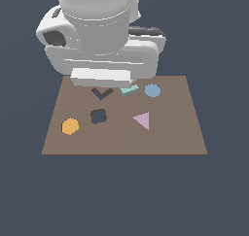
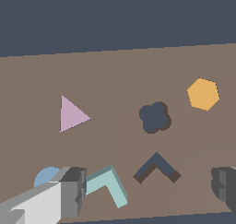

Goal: Insert a designated object into the corresponding slot on a board.

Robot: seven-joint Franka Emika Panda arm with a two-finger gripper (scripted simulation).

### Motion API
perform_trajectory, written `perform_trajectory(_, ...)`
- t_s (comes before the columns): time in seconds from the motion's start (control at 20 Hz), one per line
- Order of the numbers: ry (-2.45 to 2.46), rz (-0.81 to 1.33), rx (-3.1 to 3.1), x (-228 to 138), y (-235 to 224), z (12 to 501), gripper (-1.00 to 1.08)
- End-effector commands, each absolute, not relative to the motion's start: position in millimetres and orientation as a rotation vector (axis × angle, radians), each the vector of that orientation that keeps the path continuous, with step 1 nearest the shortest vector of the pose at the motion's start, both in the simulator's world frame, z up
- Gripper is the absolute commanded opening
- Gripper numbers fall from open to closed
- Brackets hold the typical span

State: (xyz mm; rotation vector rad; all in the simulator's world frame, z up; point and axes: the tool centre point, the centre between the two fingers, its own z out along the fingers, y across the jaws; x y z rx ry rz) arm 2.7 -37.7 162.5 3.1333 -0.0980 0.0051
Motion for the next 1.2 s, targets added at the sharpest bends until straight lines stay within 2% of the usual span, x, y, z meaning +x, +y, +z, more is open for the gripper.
perform_trajectory(0.0,-0.098,0.005,3.133,2.7,-37.7,162.6,1.0)
perform_trajectory(0.5,0.035,0.004,3.136,-12.3,-25.1,142.7,1.0)
perform_trajectory(1.15,0.499,0.002,3.102,-71.6,7.5,72.6,1.0)
